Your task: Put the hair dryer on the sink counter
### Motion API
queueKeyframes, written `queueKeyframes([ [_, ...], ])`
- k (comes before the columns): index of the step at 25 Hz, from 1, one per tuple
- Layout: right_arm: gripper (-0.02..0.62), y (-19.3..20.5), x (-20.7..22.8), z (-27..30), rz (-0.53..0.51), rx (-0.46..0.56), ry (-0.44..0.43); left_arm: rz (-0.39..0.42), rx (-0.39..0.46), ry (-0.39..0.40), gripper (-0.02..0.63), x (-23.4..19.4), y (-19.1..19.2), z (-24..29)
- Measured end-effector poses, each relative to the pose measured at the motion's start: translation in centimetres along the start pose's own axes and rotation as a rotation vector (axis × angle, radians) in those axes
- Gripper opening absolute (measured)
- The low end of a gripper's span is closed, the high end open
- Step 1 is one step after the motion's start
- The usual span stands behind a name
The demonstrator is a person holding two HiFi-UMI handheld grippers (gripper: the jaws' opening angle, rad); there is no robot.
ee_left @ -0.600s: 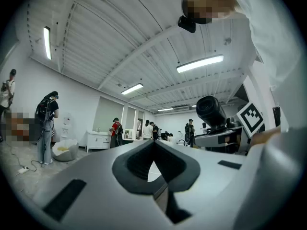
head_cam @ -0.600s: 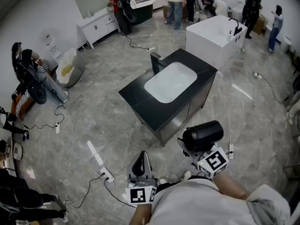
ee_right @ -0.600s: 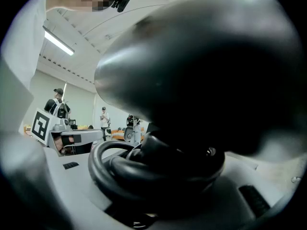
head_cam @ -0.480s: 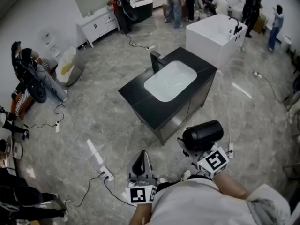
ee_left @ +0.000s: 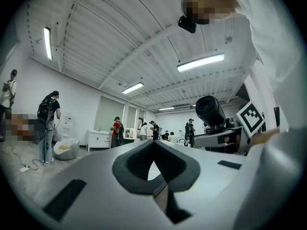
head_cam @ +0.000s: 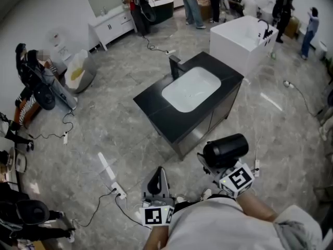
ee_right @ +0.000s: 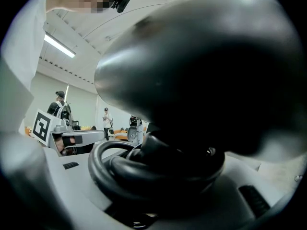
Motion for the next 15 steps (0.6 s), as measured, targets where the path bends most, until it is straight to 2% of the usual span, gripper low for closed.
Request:
queueKeyframes([
  [4, 0.218, 0.1, 0.1, 0.1, -0.023, 0.019, -0.019, -0.011, -0.012, 0.001, 0.002, 0.2, 0.5, 0.4],
  [8, 0.219, 0.2, 0.5, -0.3, 0.012, 0.001, -0.027, -0.018, -0.017, 0.000, 0.002, 0.6, 0.8, 0.8],
  [15, 0.219, 0.0, 2.0, -0.4, 0.001, 0.006, -0.038, -0.017, -0.018, -0.021, 0.002, 1.0, 0.9, 1.8],
])
Point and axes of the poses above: the fingertips, and each gripper's own axes: z forward along the fingers, x to its right, y out of its underside, the point moved 1 cm from there along -z, backward along the fingers, and after that the axes turned 15 degrees about y, right-handed, at the moved point
